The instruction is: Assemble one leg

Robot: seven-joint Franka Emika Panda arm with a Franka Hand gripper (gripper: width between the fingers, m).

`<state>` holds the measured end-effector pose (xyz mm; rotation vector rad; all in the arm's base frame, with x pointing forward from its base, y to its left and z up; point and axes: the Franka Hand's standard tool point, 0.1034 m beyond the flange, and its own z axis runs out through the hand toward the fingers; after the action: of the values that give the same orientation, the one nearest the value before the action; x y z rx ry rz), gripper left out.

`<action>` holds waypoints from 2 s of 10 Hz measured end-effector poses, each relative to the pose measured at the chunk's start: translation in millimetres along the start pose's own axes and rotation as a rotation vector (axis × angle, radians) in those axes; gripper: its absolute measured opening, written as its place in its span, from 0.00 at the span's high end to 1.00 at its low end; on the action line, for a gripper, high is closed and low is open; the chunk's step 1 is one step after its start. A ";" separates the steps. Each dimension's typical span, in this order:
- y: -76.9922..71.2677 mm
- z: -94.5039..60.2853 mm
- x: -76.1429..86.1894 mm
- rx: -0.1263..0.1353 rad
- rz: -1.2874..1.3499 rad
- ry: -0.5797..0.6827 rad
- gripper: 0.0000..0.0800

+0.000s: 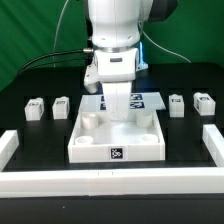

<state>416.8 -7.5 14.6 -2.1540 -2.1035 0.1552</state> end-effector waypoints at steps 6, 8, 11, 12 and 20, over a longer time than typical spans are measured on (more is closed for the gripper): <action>0.1 -0.1 0.0 -0.001 0.000 0.000 0.92; 0.2 -0.1 0.0 -0.001 0.000 0.000 0.92; 12.2 -1.5 15.0 -0.014 0.030 0.004 0.92; 16.2 -2.0 20.5 -0.019 0.034 0.007 0.92; 30.5 -4.8 47.3 -0.037 0.082 0.024 0.92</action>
Offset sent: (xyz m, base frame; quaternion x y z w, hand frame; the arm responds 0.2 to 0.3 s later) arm 0.0000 0.0000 0.0000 0.0000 0.0000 0.0000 1.0000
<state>448.8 39.0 15.1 -2.2526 -2.0222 0.0985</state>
